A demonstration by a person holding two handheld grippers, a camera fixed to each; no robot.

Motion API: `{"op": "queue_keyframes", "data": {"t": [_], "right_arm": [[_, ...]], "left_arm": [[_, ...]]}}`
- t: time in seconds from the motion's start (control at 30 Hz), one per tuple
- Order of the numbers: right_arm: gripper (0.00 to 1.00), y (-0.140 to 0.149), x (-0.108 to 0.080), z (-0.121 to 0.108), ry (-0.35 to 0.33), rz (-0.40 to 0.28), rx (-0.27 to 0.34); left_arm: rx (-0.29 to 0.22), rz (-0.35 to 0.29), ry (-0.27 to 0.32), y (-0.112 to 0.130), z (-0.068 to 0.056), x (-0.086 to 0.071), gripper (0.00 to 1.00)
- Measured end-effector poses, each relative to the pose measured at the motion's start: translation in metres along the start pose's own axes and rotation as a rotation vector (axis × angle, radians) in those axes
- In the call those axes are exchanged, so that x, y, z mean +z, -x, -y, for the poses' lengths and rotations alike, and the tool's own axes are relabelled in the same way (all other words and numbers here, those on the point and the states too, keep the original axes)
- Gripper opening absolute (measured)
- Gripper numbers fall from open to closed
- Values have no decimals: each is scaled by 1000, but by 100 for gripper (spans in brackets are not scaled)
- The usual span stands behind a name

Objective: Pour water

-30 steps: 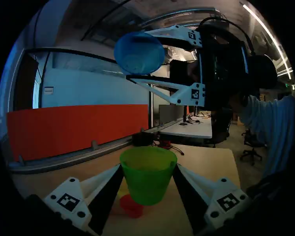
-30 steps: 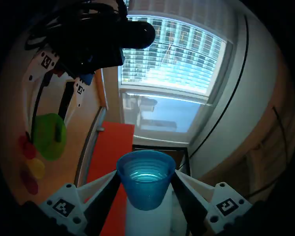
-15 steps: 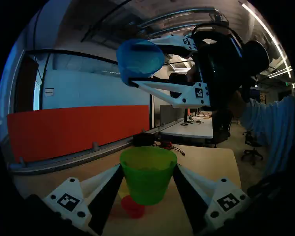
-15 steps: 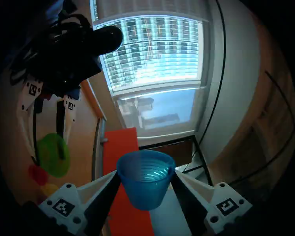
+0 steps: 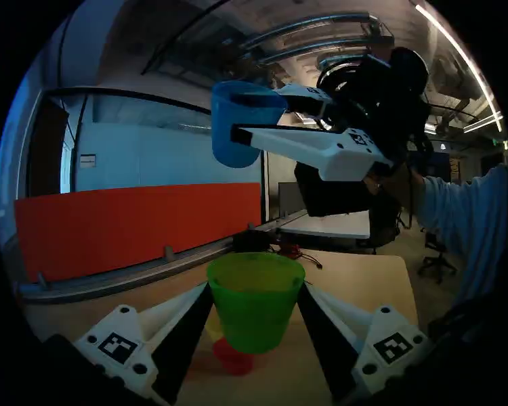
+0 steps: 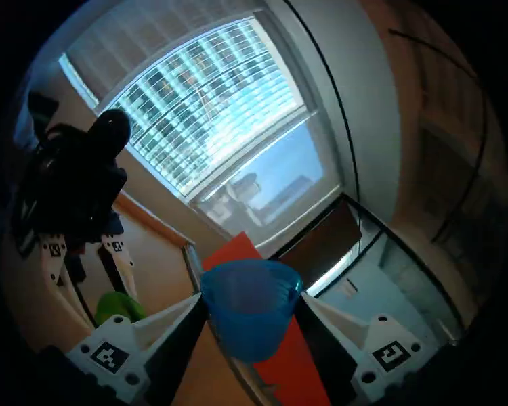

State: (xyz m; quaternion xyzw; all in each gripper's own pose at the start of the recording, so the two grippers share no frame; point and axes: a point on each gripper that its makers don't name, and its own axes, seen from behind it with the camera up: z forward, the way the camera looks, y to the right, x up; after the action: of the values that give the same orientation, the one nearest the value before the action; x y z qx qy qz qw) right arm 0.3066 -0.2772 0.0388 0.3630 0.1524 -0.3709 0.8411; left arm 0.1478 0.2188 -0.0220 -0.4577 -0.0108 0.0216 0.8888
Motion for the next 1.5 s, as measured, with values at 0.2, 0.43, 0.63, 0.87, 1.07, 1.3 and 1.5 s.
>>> {"op": "queue_keyframes", "data": {"t": [0.2,0.43,0.63,0.87,1.07,1.3,1.5], "right_arm": [[88,-3,-4,5,-16,-14,242],[88,-6,-7,8,-31,-15,467],[88,-6,-9,13,-45,-2,602],[88,0,-15,15,-48,17,648],[88,11,-24,21,-47,40,664],[88,30,-37,22,-33,62,682],[89,47,-50,23,-16,79,678]], "left_arm": [[1,0,-2,1,0,0,85],[4,-2,-11,-1,4,-1,84],[8,0,-19,-2,7,-1,85],[16,2,-36,-2,12,-4,85],[19,10,-60,3,21,-11,85],[33,30,-85,10,30,-20,85],[32,46,-107,17,38,-26,84]]}}
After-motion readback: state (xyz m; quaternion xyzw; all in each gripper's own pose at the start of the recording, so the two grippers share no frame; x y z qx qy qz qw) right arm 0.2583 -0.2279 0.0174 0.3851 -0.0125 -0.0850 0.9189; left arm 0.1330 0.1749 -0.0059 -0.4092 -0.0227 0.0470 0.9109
